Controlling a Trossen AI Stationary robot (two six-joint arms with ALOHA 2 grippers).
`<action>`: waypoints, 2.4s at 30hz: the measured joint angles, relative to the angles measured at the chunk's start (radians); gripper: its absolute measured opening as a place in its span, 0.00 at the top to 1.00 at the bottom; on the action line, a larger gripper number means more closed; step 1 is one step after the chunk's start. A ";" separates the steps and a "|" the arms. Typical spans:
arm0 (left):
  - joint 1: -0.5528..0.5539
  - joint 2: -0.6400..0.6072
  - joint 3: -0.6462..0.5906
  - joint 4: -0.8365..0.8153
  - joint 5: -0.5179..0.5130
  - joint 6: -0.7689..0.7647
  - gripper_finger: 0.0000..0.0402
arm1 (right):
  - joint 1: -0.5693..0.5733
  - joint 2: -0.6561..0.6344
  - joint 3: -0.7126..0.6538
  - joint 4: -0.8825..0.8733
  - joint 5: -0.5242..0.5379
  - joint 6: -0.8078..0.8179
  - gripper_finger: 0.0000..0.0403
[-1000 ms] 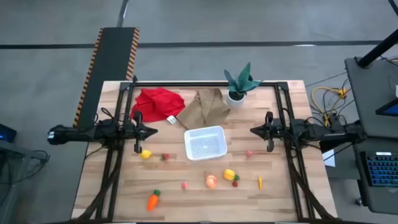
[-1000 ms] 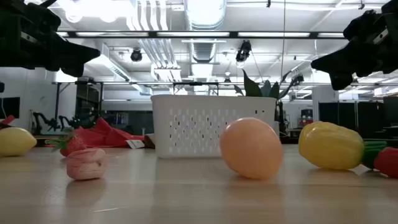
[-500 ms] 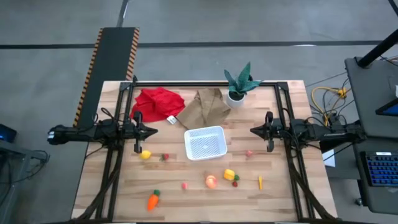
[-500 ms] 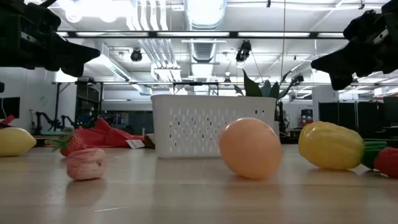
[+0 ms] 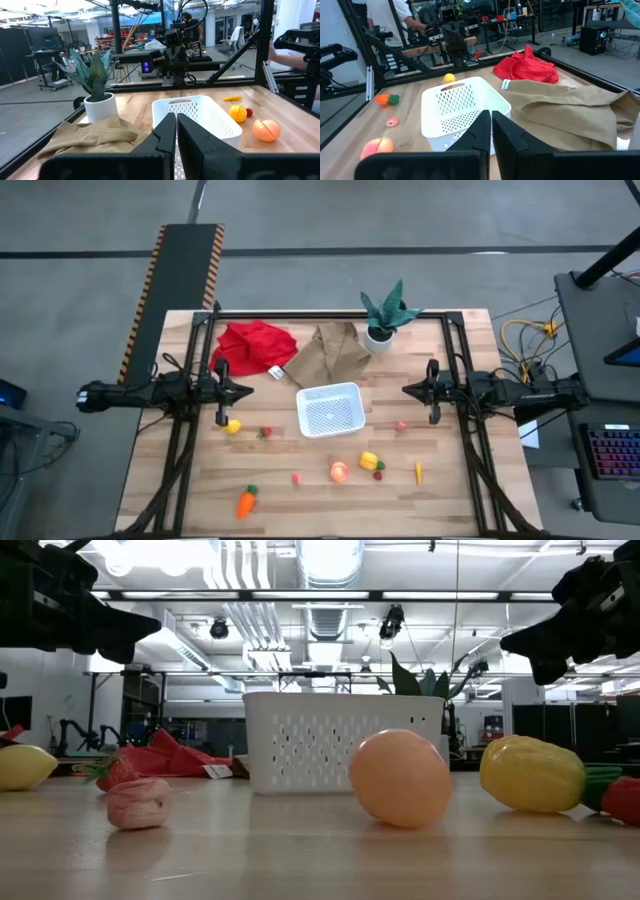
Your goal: Pick and placing Produce into tupperware
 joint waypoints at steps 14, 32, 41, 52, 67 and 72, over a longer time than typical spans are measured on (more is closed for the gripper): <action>0.000 0.000 0.000 0.000 0.000 0.000 1.00 | 0.000 0.000 0.000 0.000 0.000 0.000 0.98; 0.000 0.000 0.000 0.000 0.000 0.000 1.00 | 0.000 0.000 0.000 0.000 0.000 0.000 0.98; 0.000 0.000 0.000 0.000 0.000 0.000 1.00 | 0.000 0.000 0.000 0.000 0.000 0.000 0.98; 0.000 0.000 0.000 0.000 0.000 0.000 1.00 | 0.000 0.000 0.000 0.000 0.000 0.000 0.98; 0.000 -0.001 0.000 0.000 0.000 0.000 1.00 | 0.000 0.000 0.000 0.019 0.000 0.000 0.98; 0.000 -0.001 0.000 0.001 0.000 -0.001 1.00 | 0.000 0.000 0.000 0.059 0.000 0.007 0.98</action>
